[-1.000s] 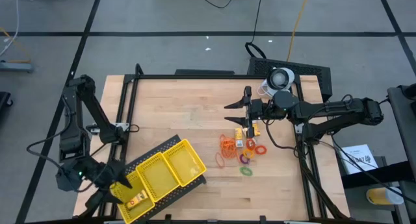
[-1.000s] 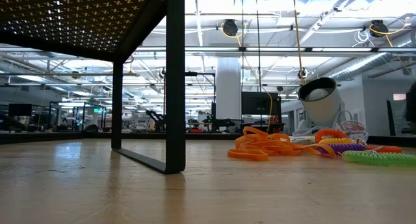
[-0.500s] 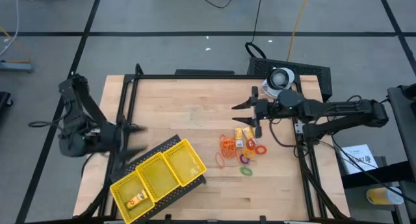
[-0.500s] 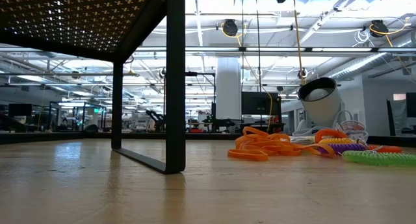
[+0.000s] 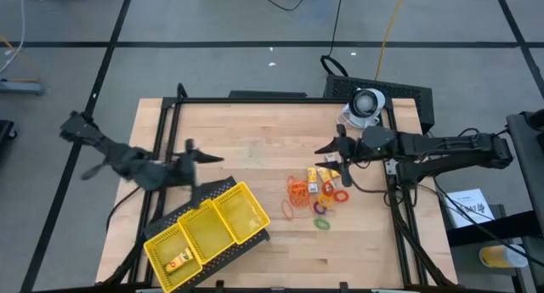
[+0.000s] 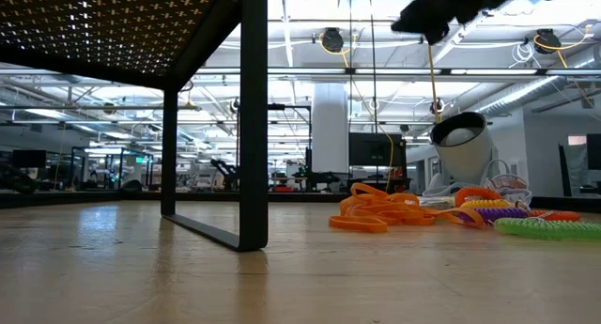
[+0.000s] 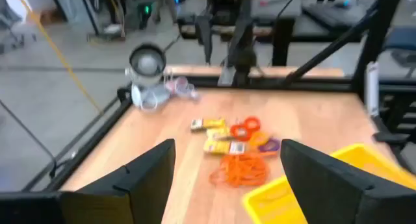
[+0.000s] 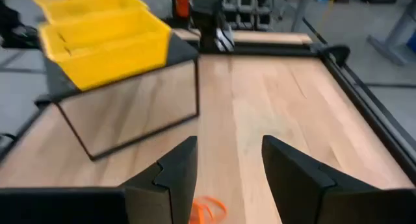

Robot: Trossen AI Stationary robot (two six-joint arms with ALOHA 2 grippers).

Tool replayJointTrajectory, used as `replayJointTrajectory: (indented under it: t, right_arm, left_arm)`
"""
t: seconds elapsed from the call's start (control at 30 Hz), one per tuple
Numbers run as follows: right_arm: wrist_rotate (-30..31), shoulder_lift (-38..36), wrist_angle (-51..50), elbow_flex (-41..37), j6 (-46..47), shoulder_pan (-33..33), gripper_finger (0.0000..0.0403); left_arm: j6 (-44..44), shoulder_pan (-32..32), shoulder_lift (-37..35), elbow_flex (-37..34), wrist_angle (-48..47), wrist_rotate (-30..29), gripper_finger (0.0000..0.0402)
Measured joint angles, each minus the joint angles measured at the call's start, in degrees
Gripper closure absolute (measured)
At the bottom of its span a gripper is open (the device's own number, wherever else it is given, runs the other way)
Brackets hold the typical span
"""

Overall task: Pick & Place Office Desk Supplies
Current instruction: Put the crayon box into the left yellow bin on the shelf

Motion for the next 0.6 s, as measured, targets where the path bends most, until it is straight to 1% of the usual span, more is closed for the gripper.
replayJointTrajectory:
  t: [0.2,0.27,0.33,0.4,0.47,0.6]
  right_arm:
    - [4.0,0.0,0.1,-4.0,0.1,0.0,0.0239]
    - [6.0,0.0,0.0,-5.2,0.2,0.0,0.0236]
    - [8.8,0.0,0.0,-6.3,1.9,0.0,0.0232]
    - [12.8,0.1,-1.2,-6.8,5.3,0.0,0.0229]
    - [17.1,0.6,-4.2,-6.8,9.1,0.0,0.0226]
    - [22.5,2.5,-12.4,-6.8,15.5,0.0,0.0214]
  left_arm:
    - [-0.2,15.7,3.2,-3.6,5.4,11.0,0.0146]
    - [0.0,20.5,4.3,-4.2,5.9,15.9,0.0150]
    - [0.7,24.2,4.5,-4.5,5.2,19.2,0.0150]
    - [1.6,27.2,3.9,-4.5,4.2,20.5,0.0147]
    - [2.6,29.9,2.8,-4.5,1.4,20.5,0.0143]
    - [2.8,35.6,1.4,-4.5,-4.8,20.6,0.0140]
